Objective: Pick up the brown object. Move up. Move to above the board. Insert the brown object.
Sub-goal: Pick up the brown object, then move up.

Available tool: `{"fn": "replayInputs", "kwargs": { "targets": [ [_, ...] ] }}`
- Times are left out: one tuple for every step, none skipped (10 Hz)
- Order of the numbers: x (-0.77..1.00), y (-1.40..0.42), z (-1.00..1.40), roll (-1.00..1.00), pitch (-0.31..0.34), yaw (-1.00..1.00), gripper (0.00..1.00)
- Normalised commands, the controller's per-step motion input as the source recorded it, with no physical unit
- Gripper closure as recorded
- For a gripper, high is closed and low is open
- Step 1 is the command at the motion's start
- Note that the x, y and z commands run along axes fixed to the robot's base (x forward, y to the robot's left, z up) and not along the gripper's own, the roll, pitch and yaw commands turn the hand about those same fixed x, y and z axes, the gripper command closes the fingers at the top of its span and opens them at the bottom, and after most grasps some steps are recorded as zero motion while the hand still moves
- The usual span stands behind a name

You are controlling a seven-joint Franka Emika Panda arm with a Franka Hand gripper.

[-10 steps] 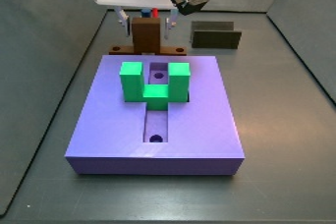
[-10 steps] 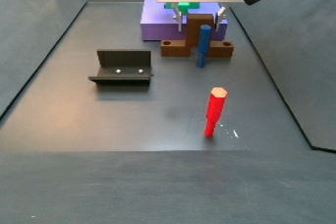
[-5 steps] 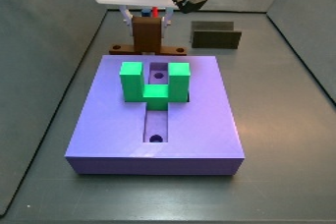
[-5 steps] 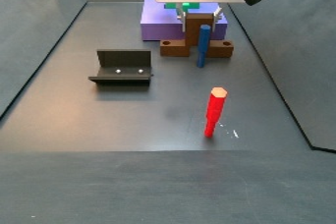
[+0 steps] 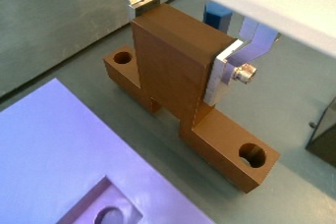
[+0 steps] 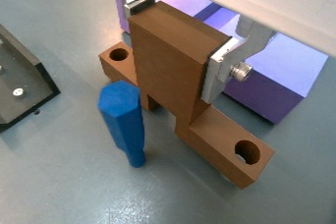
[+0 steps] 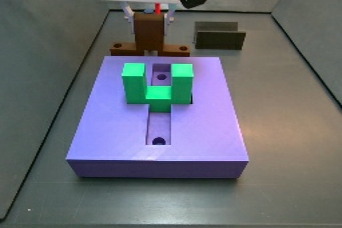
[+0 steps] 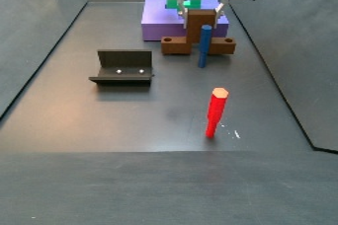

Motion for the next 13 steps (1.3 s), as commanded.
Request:
{"fn": "replayInputs", "kwargs": {
  "targets": [
    [0.00, 0.00, 0.00, 0.00, 0.000, 0.00, 1.00],
    [0.00, 0.00, 0.00, 0.00, 0.000, 0.00, 1.00],
    [0.00, 0.00, 0.00, 0.00, 0.000, 0.00, 1.00],
    [0.00, 0.00, 0.00, 0.00, 0.000, 0.00, 1.00],
    [0.00, 0.00, 0.00, 0.00, 0.000, 0.00, 1.00],
    [0.00, 0.00, 0.00, 0.00, 0.000, 0.00, 1.00],
    [0.00, 0.00, 0.00, 0.00, 0.000, 0.00, 1.00],
    [0.00, 0.00, 0.00, 0.00, 0.000, 0.00, 1.00],
    [0.00, 0.00, 0.00, 0.00, 0.000, 0.00, 1.00],
    [0.00, 0.00, 0.83, 0.00, 0.000, 0.00, 1.00],
    [-0.03, -0.01, 0.83, 0.00, 0.008, 0.00, 1.00],
    [-0.09, -0.01, 0.69, 0.00, 0.037, 0.00, 1.00],
    [-0.04, -0.01, 0.29, -0.02, 0.004, 0.00, 1.00]
  ]
}}
